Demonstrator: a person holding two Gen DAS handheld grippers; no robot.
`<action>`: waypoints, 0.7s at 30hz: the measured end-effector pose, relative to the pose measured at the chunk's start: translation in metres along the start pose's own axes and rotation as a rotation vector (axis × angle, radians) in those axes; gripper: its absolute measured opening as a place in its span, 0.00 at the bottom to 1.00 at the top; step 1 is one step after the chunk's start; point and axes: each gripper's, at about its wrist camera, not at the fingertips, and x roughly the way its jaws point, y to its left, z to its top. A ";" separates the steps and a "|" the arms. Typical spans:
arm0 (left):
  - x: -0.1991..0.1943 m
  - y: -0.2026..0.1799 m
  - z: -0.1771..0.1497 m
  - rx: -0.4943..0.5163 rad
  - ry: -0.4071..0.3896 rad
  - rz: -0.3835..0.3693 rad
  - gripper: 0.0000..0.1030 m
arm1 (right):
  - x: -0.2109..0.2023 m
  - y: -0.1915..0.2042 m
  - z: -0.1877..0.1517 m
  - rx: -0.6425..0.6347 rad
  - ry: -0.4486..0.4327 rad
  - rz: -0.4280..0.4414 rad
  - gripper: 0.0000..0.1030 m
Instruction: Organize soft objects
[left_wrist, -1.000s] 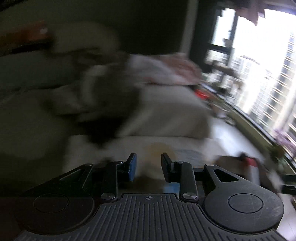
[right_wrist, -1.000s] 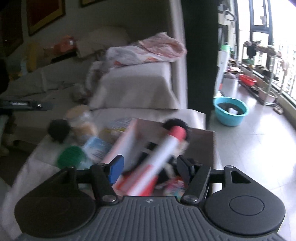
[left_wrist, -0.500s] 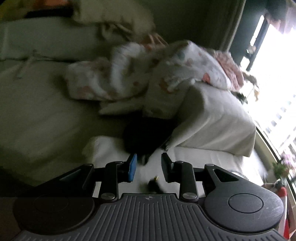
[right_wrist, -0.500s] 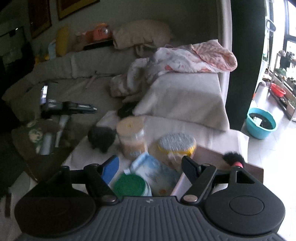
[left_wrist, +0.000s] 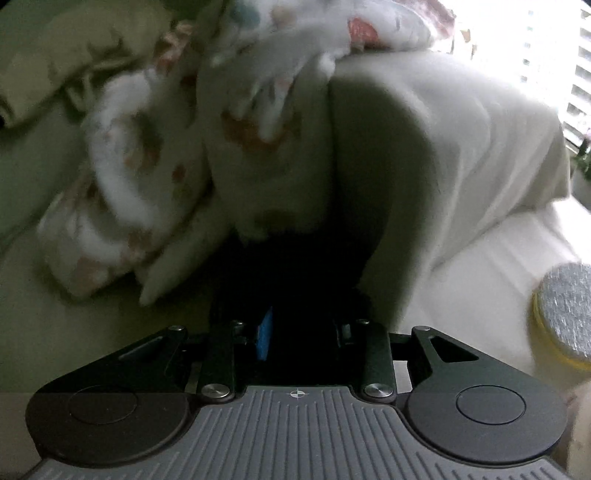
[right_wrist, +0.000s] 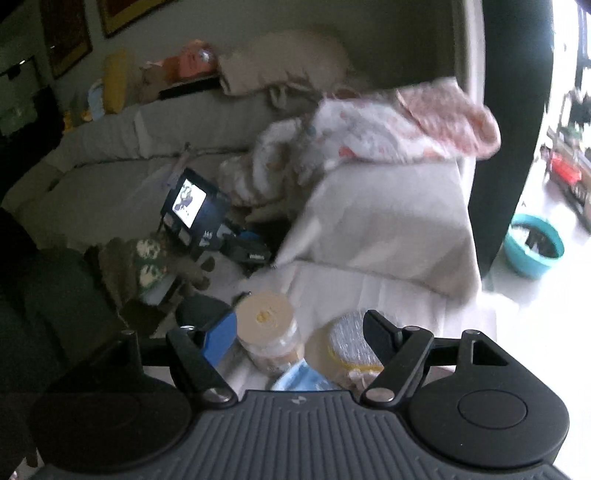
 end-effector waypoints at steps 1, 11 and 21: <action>0.002 0.004 0.002 -0.005 0.000 -0.020 0.33 | 0.004 -0.007 -0.003 0.012 0.011 -0.004 0.74; -0.014 -0.004 -0.022 0.193 0.058 -0.272 0.34 | 0.010 -0.046 -0.029 0.017 0.014 -0.027 0.74; -0.049 0.054 -0.024 -0.110 -0.072 -0.368 0.34 | 0.015 -0.070 -0.042 0.076 0.010 -0.002 0.74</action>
